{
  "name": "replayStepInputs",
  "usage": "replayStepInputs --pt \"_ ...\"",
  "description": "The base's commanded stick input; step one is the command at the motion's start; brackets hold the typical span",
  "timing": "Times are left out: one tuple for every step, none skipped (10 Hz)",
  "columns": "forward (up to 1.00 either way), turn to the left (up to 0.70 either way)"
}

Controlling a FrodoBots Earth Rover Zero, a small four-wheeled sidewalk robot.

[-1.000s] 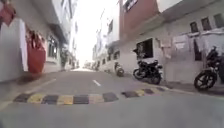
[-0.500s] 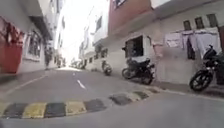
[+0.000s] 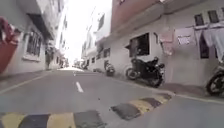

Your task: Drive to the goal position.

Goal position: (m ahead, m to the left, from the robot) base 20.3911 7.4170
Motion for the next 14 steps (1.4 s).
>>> replayStepInputs --pt "1.0 0.4" --pt "1.0 0.4" --pt "1.0 0.36" --pt "1.0 0.0" --pt "1.0 0.0" --pt "1.0 0.0" --pt "1.0 0.0" --pt "1.0 0.0" --pt "1.0 0.0" --pt "1.0 0.0" --pt "1.0 0.0" --pt "1.0 0.0" --pt "1.0 0.0" --pt "1.0 0.0"
